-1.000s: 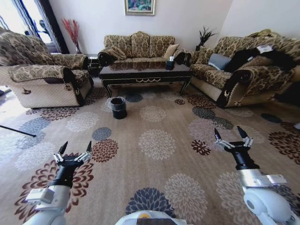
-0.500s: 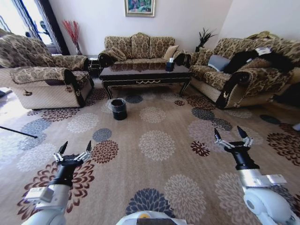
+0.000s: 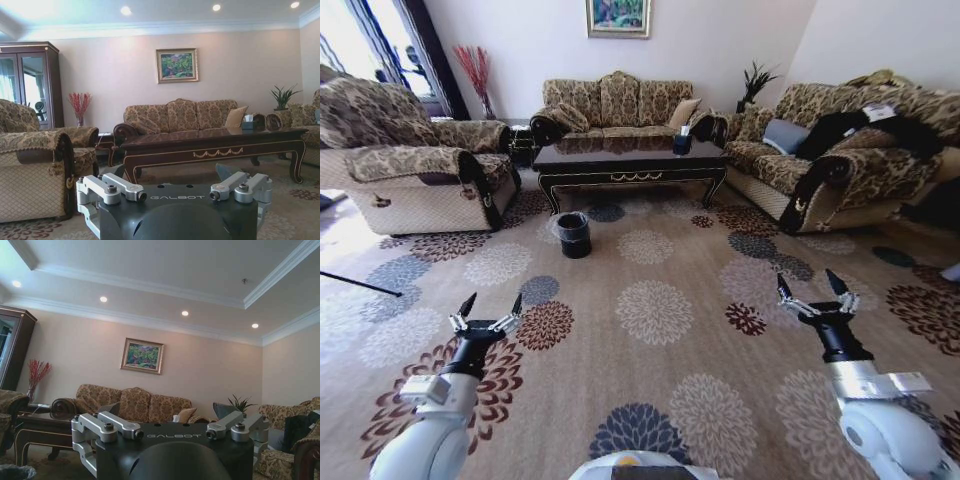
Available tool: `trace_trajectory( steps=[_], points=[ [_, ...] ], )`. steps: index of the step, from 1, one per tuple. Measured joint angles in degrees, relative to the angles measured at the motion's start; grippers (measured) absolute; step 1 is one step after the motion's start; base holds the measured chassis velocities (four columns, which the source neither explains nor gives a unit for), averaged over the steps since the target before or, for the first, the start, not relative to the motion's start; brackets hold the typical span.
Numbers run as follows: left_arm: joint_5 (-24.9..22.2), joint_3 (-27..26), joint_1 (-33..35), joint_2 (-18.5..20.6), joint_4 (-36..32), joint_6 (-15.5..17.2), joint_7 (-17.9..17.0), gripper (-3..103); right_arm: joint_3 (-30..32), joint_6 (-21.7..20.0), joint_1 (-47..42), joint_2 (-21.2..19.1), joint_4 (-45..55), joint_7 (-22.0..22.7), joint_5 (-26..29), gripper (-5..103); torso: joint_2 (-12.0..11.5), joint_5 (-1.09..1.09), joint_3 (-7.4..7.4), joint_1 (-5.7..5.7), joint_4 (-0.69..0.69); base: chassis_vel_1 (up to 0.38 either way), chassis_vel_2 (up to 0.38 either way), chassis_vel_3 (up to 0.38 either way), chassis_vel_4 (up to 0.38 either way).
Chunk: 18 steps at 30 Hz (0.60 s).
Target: Move to the front of the table and pick up the trash from the floor, then place it into the trash bin.
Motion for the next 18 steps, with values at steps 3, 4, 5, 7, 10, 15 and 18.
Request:
trace_trajectory(
  steps=[3, 4, 5, 7, 10, 15, 18],
  points=[
    [0.1, 0.4, -0.2, 0.0, 0.4, 0.0, 0.1, 100, 0.0, 0.0, 0.0, 0.0, 0.0, 0.0, 0.0, 100, 1.0, 0.0, 0.59, 0.38, 0.0, 0.0, 0.0, 0.0, 0.0],
    [0.1, 0.4, -0.2, 0.0, 0.4, 0.0, 0.1, 100, 0.0, 0.0, 0.0, 0.0, 0.0, 0.0, 0.0, 100, 1.0, 0.0, 0.59, 0.38, 0.0, 0.0, 0.0, 0.0, 0.0],
    [0.1, 0.4, -0.2, 0.0, 0.4, 0.0, 0.1, 100, 0.0, 0.0, 0.0, 0.0, 0.0, 0.0, 0.0, 100, 1.1, 0.0, 0.66, 0.42, 0.0, 0.0, 0.0, 0.0, 0.0],
    [-0.1, 0.0, 0.2, 0.0, 0.3, 0.1, 0.1, 100, 0.0, 0.0, 0.0, 0.0, 0.0, 0.0, 0.0, 100, 1.9, 0.0, 1.19, 0.66, 0.0, 0.0, 0.0, 0.0, 0.0],
    [-0.2, -0.3, 0.6, 0.0, 0.2, 0.1, 0.1, 100, 0.0, 0.0, 0.0, 0.0, 0.0, 0.0, 0.0, 100, 2.2, 0.0, 1.42, 0.8, 0.0, 0.0, 0.0, 0.0, 0.0],
    [-0.1, -0.6, 1.5, -0.9, 0.0, -0.1, 0.1, 100, 0.0, 0.0, 0.0, 0.0, 0.0, 0.0, 0.0, 100, 3.4, 0.0, 2.16, 1.21, 0.01, 0.0, 0.0, 0.0, 0.0],
    [0.0, -0.7, 1.6, -1.3, 0.2, -0.4, 0.1, 100, 0.0, 0.0, 0.0, 0.0, 0.0, 0.0, 0.0, 100, 4.3, 0.0, 2.75, 1.56, 0.0, 0.0, 0.0, 0.0, 0.0]
  ],
)
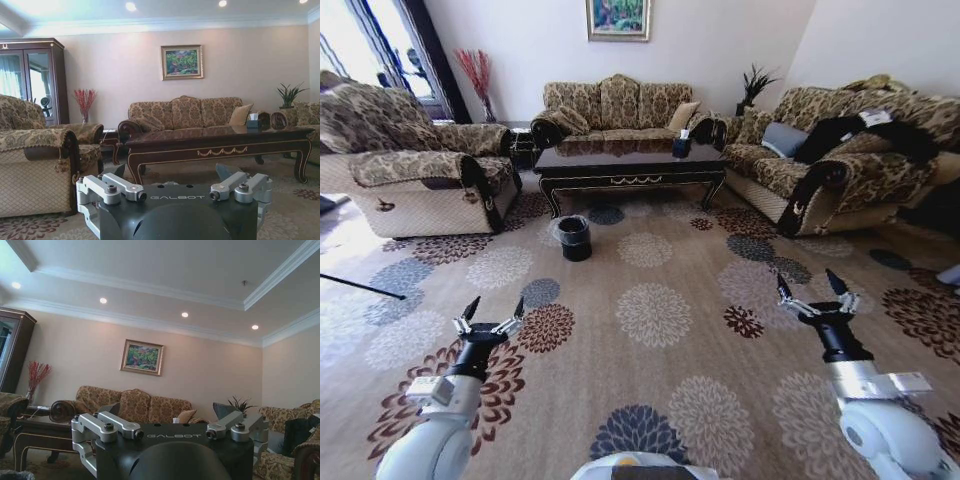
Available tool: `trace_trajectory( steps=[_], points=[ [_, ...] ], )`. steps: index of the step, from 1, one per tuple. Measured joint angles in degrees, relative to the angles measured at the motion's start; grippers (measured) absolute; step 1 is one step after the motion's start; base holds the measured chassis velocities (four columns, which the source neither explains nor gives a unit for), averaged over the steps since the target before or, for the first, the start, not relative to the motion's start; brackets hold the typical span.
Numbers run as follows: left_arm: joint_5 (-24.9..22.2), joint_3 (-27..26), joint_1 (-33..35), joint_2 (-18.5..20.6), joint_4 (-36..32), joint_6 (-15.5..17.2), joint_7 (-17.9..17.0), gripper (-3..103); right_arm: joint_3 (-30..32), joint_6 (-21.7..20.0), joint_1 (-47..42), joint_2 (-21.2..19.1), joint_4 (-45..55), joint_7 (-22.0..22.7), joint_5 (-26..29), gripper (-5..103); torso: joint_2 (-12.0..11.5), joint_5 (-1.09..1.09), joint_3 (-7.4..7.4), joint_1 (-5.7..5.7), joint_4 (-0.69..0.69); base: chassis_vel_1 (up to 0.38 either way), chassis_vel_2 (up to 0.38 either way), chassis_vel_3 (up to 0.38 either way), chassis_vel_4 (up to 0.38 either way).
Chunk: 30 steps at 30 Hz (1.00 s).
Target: Move to the front of the table and pick up the trash from the floor, then place it into the trash bin.
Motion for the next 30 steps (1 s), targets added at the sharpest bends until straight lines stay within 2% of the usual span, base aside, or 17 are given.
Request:
trace_trajectory(
  steps=[8, 10, 15, 30],
  points=[
    [-0.1, -0.4, 1.1, -0.8, -0.3, -0.1, 0.0, 100, 0.0, 0.0, 0.0, 0.0, 0.0, 0.0, 0.0, 100, 1.5, 0.0, 0.97, 0.59, 0.01, 0.0, 0.0, 0.0, 0.0],
    [-0.3, -0.6, 2.2, -1.3, -2.5, -0.1, 0.1, 100, 0.0, 0.0, 0.0, 0.0, 0.0, 0.0, 0.0, 100, 2.8, 0.0, 1.74, 1.02, 0.0, 0.0, 0.0, 0.0, 0.0],
    [-1.3, -1.3, 2.4, -1.5, -4.7, 0.5, 0.1, 100, 0.0, 0.0, 0.0, 0.0, 0.0, 0.0, 0.0, 100, 4.0, 0.0, 2.48, 1.5, 0.0, 0.0, 0.0, 0.0, 0.0],
    [0.0, -1.5, 4.8, -3.1, -6.2, 0.1, 0.4, 100, 0.0, 0.0, 0.0, 0.0, 0.0, 0.0, 0.0, 100, 7.4, 0.0, 4.57, 2.81, 0.0, 0.0, 0.0, 0.0, 0.0]
  ],
)
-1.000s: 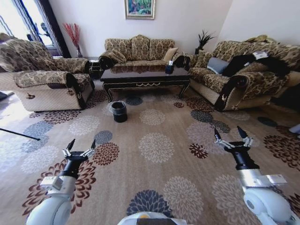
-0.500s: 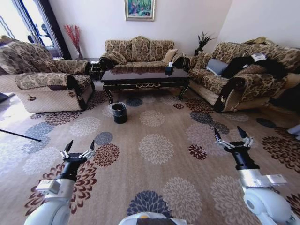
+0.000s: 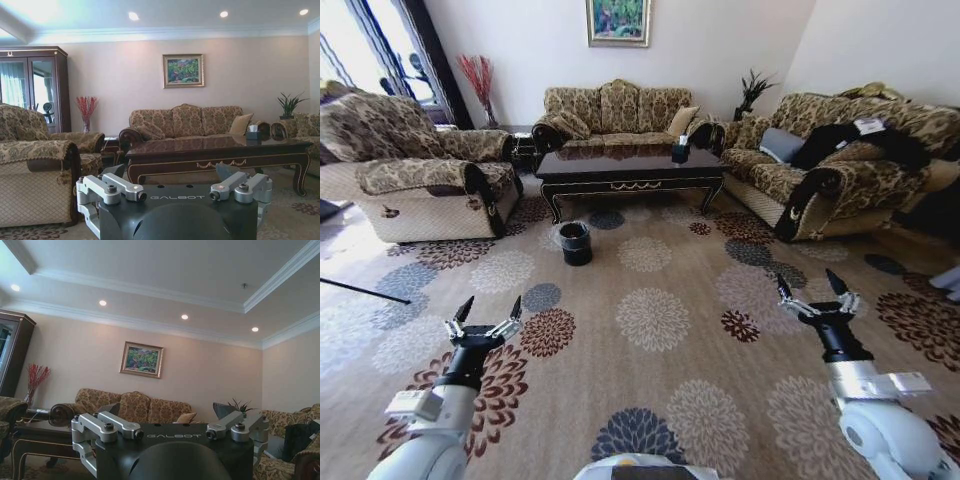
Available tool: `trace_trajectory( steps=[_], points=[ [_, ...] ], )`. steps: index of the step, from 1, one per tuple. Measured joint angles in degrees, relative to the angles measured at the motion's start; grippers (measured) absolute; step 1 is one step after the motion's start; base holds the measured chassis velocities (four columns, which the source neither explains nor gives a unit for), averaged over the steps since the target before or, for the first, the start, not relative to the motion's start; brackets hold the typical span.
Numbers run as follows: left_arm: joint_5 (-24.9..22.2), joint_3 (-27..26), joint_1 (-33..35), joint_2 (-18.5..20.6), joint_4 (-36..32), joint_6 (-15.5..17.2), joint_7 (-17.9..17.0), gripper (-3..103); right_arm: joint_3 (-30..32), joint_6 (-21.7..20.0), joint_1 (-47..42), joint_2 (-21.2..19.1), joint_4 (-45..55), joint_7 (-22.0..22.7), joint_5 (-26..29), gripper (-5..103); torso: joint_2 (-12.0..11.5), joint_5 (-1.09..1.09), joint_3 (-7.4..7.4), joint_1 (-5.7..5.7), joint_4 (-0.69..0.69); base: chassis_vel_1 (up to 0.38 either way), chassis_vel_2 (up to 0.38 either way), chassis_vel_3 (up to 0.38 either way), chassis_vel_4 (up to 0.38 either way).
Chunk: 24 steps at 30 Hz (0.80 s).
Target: Move to the front of the table and pick up the trash from the floor, then place it into the trash bin.
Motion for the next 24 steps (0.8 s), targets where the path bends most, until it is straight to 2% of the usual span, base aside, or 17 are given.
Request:
trace_trajectory(
  steps=[10, 24],
  points=[
    [0.3, -0.5, 0.5, -0.3, 0.0, 0.0, 0.0, 100, 0.0, 0.0, 0.0, 0.0, 0.0, 0.0, 0.0, 100, 2.4, 0.0, 1.45, 0.93, 0.0, 0.0, 0.0, 0.0, 0.0],
    [-0.2, -0.8, -0.1, 1.4, 0.0, 0.1, 0.2, 100, 0.0, 0.0, 0.0, 0.0, 0.0, 0.0, 0.0, 100, 5.7, 0.0, 3.39, 2.29, 0.0, 0.0, 0.0, 0.0, 0.0]
  ],
)
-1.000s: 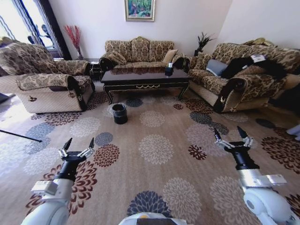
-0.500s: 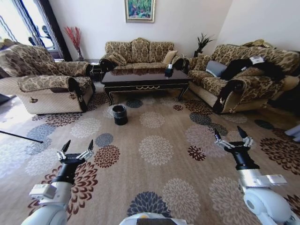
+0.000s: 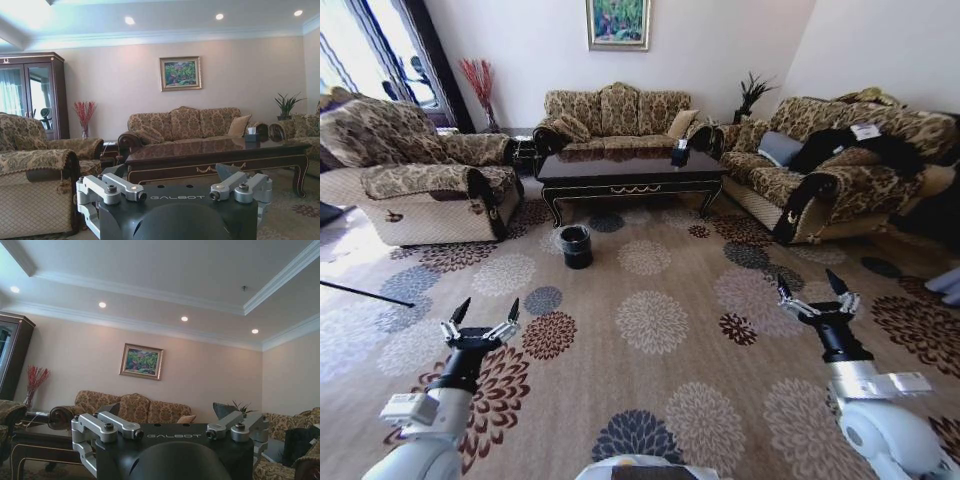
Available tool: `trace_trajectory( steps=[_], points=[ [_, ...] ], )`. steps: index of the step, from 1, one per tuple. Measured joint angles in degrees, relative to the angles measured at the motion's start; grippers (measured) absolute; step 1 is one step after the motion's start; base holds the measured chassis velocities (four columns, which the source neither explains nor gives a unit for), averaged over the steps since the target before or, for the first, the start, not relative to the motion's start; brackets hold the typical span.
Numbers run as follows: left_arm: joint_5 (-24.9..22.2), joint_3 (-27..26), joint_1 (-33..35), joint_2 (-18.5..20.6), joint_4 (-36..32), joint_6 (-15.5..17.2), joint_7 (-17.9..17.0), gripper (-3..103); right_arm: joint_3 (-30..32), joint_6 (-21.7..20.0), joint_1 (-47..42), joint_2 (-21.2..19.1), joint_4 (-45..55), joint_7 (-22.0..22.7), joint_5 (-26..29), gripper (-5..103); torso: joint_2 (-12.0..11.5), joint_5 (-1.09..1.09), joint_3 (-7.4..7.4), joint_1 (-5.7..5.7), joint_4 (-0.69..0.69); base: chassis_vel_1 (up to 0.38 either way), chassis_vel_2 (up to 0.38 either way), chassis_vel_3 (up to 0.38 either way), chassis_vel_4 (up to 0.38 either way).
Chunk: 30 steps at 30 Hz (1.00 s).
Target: Move to the front of the table and pick up the trash from the floor, then place it into the trash bin.
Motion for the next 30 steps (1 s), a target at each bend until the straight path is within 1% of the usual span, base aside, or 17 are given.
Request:
trace_trajectory(
  steps=[4, 5, 9, 18, 23, 28, 30],
  points=[
    [-0.7, 0.0, -0.1, 0.3, -0.1, 0.0, 0.0, 100, 0.0, 0.0, 0.0, 0.0, 0.0, 0.0, 0.0, 100, 1.2, 0.0, 0.68, 0.53, 0.0, 0.0, 0.0, 0.0, 0.0],
    [-0.7, 0.0, -0.1, 0.3, -0.1, 0.0, 0.0, 100, 0.0, 0.0, 0.0, 0.0, 0.0, 0.0, 0.0, 100, 1.2, 0.0, 0.68, 0.53, 0.0, 0.0, 0.0, 0.0, 0.0],
    [-2.4, -0.9, -0.8, 0.8, 0.4, -0.4, 0.0, 100, 0.0, 0.0, 0.0, 0.0, 0.0, 0.0, 0.0, 100, 2.4, 0.0, 1.41, 1.02, 0.0, 0.0, 0.0, 0.0, 0.0],
    [-2.7, -0.7, -1.6, 0.6, 1.1, -0.8, 0.0, 100, 0.0, 0.0, 0.0, 0.0, 0.0, 0.0, 0.0, 100, 4.4, 0.0, 2.55, 1.85, 0.0, 0.0, 0.0, 0.0, 0.0],
    [-3.0, -0.7, -2.6, 1.0, 1.4, -0.1, 0.0, 100, 0.0, 0.0, 0.0, 0.0, 0.0, 0.0, 0.0, 100, 5.9, 0.0, 3.41, 2.48, 0.0, 0.0, 0.0, 0.0, 0.0],
    [-2.8, -0.5, -2.8, 0.9, 1.6, 0.0, 0.0, 100, 0.0, 0.0, 0.0, 0.0, 0.0, 0.0, 0.0, 100, 6.7, 0.0, 3.9, 2.8, 0.0, 0.0, 0.0, 0.0, 0.0],
    [-2.8, -0.5, -2.7, 1.1, 1.6, 0.1, 0.0, 100, 0.0, 0.0, 0.0, 0.0, 0.0, 0.0, 0.0, 100, 7.6, 0.0, 4.38, 3.22, 0.0, 0.0, 0.0, 0.0, 0.0]
  ],
)
